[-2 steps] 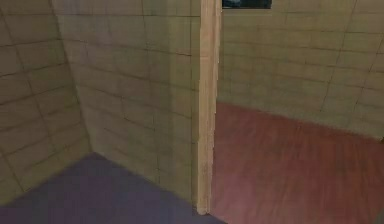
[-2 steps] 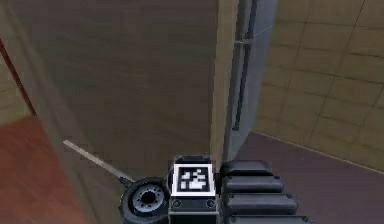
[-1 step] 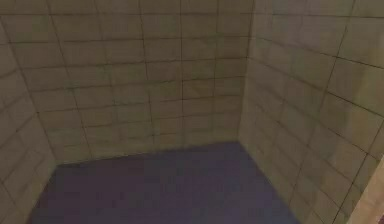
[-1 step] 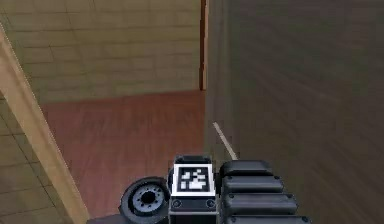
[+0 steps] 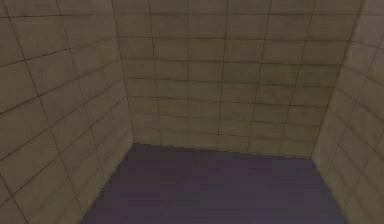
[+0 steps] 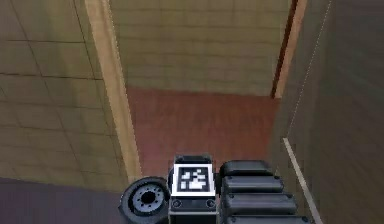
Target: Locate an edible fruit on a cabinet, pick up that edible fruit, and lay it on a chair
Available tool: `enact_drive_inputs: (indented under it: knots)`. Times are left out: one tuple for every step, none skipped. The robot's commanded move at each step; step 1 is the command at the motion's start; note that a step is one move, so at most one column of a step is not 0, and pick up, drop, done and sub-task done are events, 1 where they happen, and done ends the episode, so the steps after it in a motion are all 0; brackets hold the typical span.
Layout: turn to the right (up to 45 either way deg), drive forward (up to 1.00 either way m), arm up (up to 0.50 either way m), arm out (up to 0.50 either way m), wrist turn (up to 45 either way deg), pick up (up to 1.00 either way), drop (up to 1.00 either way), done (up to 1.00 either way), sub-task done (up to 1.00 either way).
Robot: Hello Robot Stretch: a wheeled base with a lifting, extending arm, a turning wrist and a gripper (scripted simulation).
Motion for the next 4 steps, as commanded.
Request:
enact_drive_inputs:
  knots:
    - [0.0, 0.05, 0.00, 0.00, 0.0, 0.00, 0.00, 0.00, 0.00]
    - [45.0, 0.00, 0.00, 0.00, 0.0, 0.00, 0.00, 0.00, 0.00]
    - [45.0, 0.00, 0.00, 0.00, 0.0, 0.00, 0.00, 0.00, 0.00]
    - [3.0, 0.00, 0.00, 0.00, 0.0, 0.00, 0.00, 0.00, 0.00]
